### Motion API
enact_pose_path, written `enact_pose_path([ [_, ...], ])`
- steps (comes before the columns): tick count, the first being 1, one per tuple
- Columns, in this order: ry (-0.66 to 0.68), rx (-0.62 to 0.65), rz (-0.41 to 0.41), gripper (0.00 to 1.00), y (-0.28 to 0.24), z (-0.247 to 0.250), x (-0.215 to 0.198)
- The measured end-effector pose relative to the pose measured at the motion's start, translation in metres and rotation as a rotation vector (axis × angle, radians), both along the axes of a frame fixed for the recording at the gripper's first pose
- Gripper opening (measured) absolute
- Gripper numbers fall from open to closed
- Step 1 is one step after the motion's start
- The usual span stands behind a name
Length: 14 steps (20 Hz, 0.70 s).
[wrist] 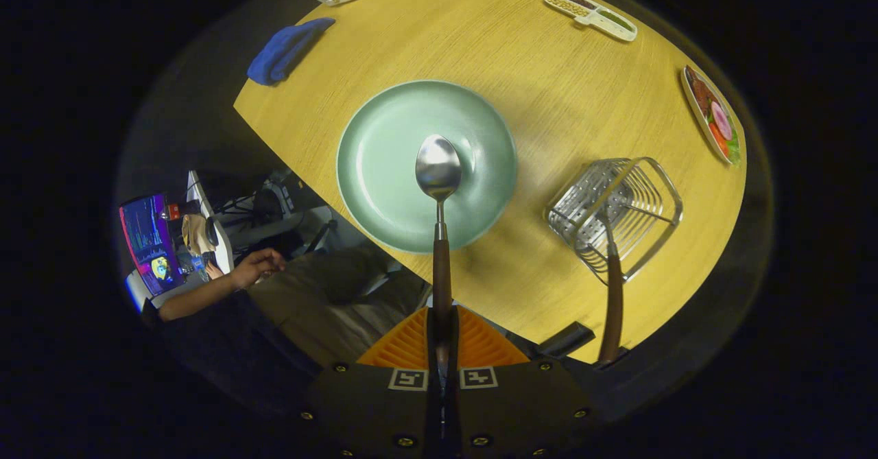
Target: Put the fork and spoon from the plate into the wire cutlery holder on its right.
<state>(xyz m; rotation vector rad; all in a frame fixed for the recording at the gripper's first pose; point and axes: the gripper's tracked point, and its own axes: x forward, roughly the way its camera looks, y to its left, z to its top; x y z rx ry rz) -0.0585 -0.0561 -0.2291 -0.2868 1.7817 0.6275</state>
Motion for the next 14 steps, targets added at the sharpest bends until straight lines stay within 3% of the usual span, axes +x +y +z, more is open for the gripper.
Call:
enact_pose_path([
  [3,0.015,-0.022,0.007,0.02,-0.031,0.027,-0.004],
  [8,0.033,-0.034,-0.044,0.03,-0.068,0.063,-0.021],
  [14,0.056,-0.061,-0.106,0.02,-0.107,0.080,-0.015],
])
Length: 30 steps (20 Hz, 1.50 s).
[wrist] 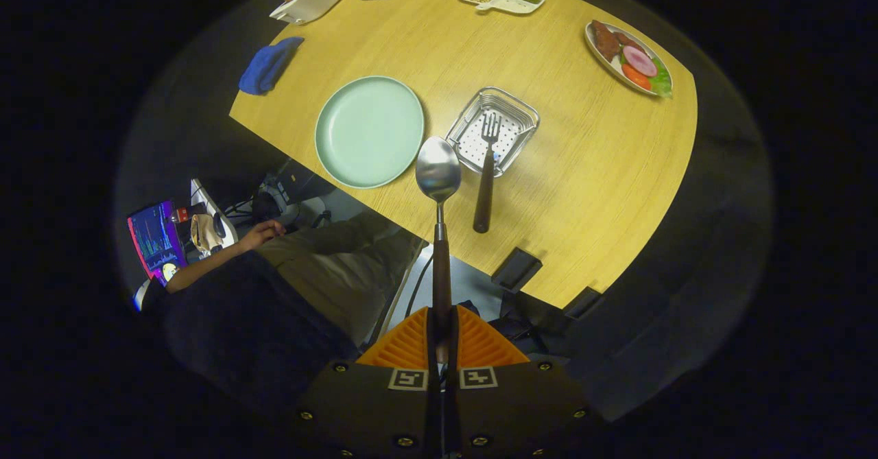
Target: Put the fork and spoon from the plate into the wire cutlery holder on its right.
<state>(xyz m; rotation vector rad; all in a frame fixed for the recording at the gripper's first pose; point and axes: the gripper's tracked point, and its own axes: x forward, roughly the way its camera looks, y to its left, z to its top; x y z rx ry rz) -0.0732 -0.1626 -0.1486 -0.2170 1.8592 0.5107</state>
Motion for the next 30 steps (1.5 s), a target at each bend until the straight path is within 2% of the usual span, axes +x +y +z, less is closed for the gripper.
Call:
enact_pose_path([
  [6,0.038,-0.058,0.000,0.02,-0.029,-0.008,0.029],
  [14,0.128,-0.109,0.105,0.03,-0.021,-0.045,0.064],
  [21,0.164,-0.143,0.166,0.04,-0.012,-0.068,0.087],
  [30,0.114,-0.122,0.139,0.10,0.000,-0.072,0.100],
])
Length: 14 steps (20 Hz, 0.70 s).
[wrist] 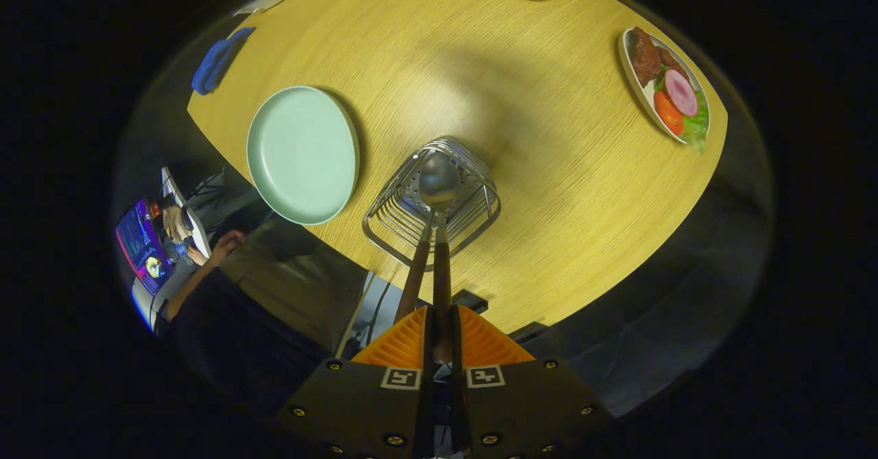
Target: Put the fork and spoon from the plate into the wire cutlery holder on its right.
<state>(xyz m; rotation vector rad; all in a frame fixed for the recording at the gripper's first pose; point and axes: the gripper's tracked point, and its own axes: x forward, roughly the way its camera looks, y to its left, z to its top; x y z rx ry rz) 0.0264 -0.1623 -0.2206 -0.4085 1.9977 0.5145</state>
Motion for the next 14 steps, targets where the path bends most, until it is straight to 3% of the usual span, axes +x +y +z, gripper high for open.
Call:
enact_pose_path([
  [7,-0.162,0.067,-0.124,0.16,0.002,0.017,0.006],
  [14,-0.584,0.170,-0.279,0.17,0.023,0.055,0.002],
])
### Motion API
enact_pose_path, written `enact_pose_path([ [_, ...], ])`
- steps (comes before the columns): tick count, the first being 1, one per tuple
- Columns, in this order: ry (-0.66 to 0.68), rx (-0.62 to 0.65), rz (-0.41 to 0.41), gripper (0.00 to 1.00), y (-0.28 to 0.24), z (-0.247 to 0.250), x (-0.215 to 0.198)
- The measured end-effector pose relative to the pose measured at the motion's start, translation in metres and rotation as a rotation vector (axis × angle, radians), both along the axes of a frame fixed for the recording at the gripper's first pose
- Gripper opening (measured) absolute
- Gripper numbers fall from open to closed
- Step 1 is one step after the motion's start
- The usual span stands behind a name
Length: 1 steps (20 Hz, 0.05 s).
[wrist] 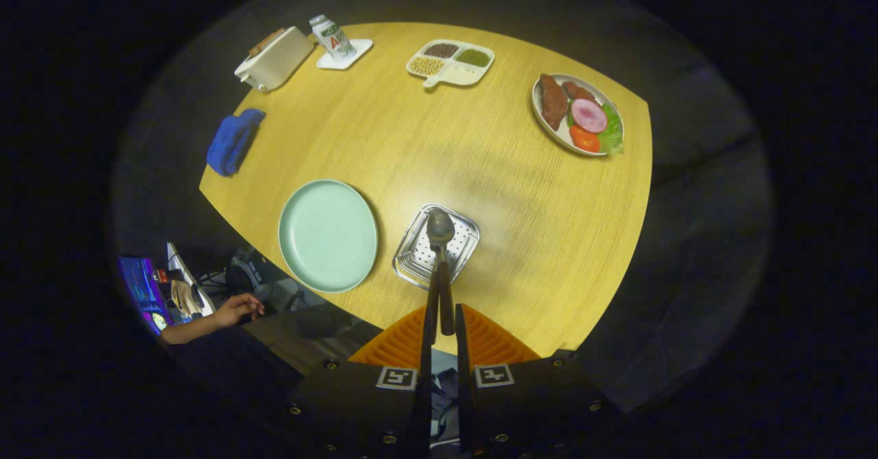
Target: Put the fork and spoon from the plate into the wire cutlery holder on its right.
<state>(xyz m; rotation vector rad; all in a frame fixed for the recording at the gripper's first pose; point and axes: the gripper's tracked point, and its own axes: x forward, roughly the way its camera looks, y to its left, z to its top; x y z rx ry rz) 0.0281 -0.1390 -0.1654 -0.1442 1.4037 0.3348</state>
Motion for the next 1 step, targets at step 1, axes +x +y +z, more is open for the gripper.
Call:
enact_pose_path([
  [1,-0.090,0.005,-0.019,0.17,0.0053,0.0057,0.0025],
])
